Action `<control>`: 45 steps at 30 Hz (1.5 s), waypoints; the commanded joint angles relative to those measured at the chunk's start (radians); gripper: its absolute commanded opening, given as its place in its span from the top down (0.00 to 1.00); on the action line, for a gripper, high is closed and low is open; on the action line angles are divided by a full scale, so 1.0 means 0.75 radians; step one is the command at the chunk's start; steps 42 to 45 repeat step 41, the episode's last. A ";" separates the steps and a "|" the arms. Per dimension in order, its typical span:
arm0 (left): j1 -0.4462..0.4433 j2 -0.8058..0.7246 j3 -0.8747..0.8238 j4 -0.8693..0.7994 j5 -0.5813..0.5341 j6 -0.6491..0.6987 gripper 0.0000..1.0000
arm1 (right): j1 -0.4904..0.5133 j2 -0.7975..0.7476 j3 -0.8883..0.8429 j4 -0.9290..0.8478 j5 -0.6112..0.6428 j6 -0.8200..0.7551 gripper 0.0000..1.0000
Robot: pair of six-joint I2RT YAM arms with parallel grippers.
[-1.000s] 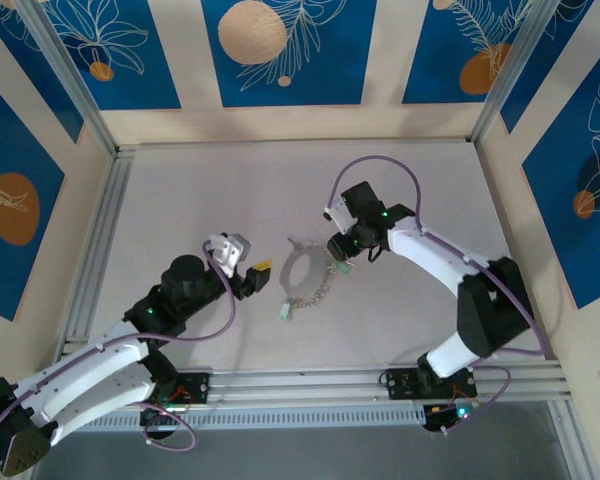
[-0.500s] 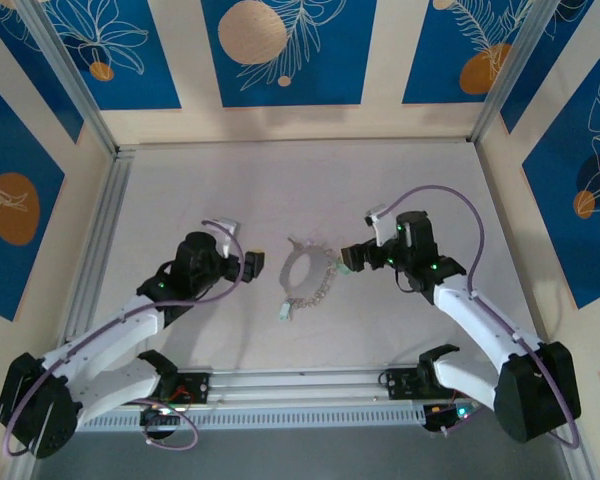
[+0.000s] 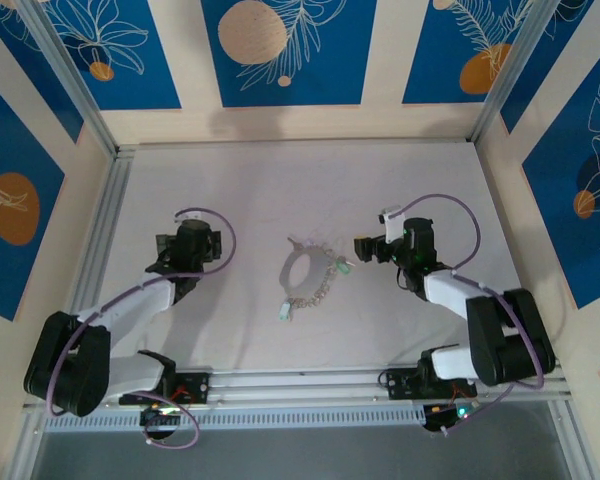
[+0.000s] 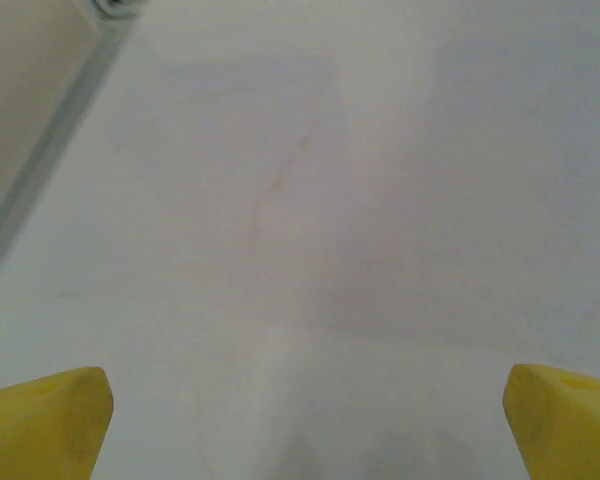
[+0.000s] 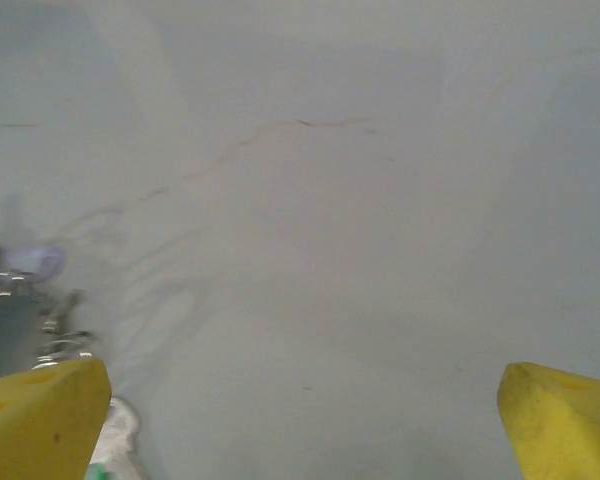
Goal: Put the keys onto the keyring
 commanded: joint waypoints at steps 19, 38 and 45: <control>0.372 0.421 -0.288 1.132 0.553 0.286 0.00 | -0.197 0.221 -0.065 0.521 0.114 0.152 0.01; 0.370 0.423 -0.292 1.165 0.534 0.293 0.00 | -0.212 0.218 -0.051 0.495 0.042 0.144 0.01; 0.361 0.420 -0.297 1.172 0.517 0.296 0.00 | -0.210 0.217 -0.056 0.499 0.041 0.141 0.01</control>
